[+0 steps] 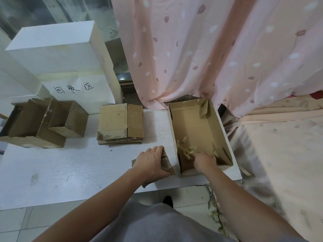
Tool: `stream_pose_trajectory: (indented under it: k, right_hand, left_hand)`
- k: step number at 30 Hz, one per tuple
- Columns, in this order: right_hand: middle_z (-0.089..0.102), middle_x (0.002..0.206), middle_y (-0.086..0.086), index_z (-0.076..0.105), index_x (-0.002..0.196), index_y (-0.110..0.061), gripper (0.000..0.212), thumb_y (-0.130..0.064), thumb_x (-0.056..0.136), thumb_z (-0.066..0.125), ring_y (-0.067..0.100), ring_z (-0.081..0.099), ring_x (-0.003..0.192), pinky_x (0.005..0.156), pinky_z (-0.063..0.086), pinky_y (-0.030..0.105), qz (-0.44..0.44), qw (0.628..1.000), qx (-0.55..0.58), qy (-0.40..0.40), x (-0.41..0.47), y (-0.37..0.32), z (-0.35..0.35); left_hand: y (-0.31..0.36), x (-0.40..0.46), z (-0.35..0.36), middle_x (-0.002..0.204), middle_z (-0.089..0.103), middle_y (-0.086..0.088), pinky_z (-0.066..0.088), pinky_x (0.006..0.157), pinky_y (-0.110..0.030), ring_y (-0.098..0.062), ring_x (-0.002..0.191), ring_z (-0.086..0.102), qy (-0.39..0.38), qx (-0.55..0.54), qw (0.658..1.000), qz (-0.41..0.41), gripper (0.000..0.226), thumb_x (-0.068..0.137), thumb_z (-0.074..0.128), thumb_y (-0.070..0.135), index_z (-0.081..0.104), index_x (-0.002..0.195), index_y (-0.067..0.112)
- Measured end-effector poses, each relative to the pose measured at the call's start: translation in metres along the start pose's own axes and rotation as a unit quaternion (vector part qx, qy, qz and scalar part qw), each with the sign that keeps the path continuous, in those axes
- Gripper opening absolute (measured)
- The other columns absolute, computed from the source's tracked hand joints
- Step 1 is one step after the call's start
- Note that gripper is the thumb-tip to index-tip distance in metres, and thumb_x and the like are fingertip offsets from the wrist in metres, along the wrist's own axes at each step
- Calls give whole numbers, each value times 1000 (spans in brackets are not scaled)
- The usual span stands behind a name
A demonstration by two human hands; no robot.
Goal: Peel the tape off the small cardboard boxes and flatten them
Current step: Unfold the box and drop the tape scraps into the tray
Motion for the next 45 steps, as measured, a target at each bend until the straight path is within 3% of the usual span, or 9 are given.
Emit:
stream_pose_trajectory:
  k: [8, 13, 17, 24, 27, 32, 37, 41, 45]
  right_hand:
    - [26, 164, -4, 31, 157, -34, 62, -22, 99, 51, 24, 34, 144, 112, 40, 43, -162, 979, 83, 89, -36, -47, -59]
    - [3, 170, -11, 4, 161, -39, 101, -23, 88, 72, 18, 9, 155, 120, 25, 39, -289, 956, 53, 9, -81, -105, -78]
    - [9, 169, -12, -9, 160, -38, 118, -27, 82, 79, 21, 34, 146, 111, 42, 40, -306, 951, 41, 27, -93, -138, -79]
    - [28, 159, -17, 23, 158, -34, 94, -27, 83, 79, 12, 45, 135, 112, 43, 38, -357, 923, 129, 59, -99, -169, -79]
    - [21, 160, -20, 22, 158, -37, 91, -24, 86, 78, 8, 38, 140, 116, 40, 35, -352, 918, 172, 58, -100, -178, -74]
    - [3, 166, -25, 16, 160, -40, 95, -18, 89, 75, 11, 26, 150, 122, 32, 38, -341, 917, 204, 25, -103, -208, -47]
    - [13, 165, -24, 28, 158, -39, 77, -49, 93, 67, 2, 25, 145, 119, 26, 29, -275, 911, 306, -3, -108, -235, -26]
    - [27, 165, -12, 39, 154, -33, 51, -37, 105, 52, 13, 29, 150, 117, 28, 26, -223, 898, 378, 20, -110, -248, -27]
    - [9, 162, -24, 24, 159, -33, 81, -28, 94, 71, -2, 24, 144, 100, 29, 0, -240, 902, 355, -54, -114, -261, -18]
  left_hand:
    - [-5, 4, -5, 131, 47, 3, 45, 101, -42, -21, 119, 48, 12, 47, 999, 16, 97, 68, 67, 84, 34, 144, 34]
    - [-10, 6, -18, 130, 51, 3, 43, 104, -40, -20, 124, 50, 45, 75, 996, 14, 108, 66, 66, 86, 35, 148, 24]
    - [-13, 0, -29, 130, 54, 4, 44, 104, -36, -18, 123, 53, 98, 26, 995, 19, 108, 64, 71, 85, 36, 142, 18]
    - [-55, -40, -62, 123, 58, 12, 45, 100, -35, -14, 114, 53, 138, -18, 988, 66, 88, 67, 63, 93, 49, 125, 29]
    - [-114, -64, -70, 134, 57, 11, 46, 104, -36, -14, 123, 52, 172, -129, 976, -43, 81, 79, 59, 85, 50, 138, 30]
    - [-169, -93, -26, 140, 62, -2, 54, 96, -39, -22, 116, 63, 83, -393, 897, -186, 55, 103, 45, 61, 44, 149, 30]
    - [-188, -114, -18, 135, 64, 2, 56, 97, -46, -20, 110, 63, 147, -427, 860, -235, 40, 107, 50, 43, 50, 145, 33]
    - [-200, -119, -10, 136, 62, 1, 56, 98, -42, -17, 109, 64, 121, -424, 870, -220, 53, 101, 59, 29, 43, 151, 36]
    - [-213, -120, -10, 140, 55, 8, 52, 101, -30, -14, 120, 56, 70, -426, 885, -175, 84, 88, 74, 25, 33, 160, 36]
Point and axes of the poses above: each hand's wrist, its own x-axis towards the middle knuckle, its own z-axis out of the palm, y = z × x, the point moved 9 cm from there along x, towards the middle knuckle
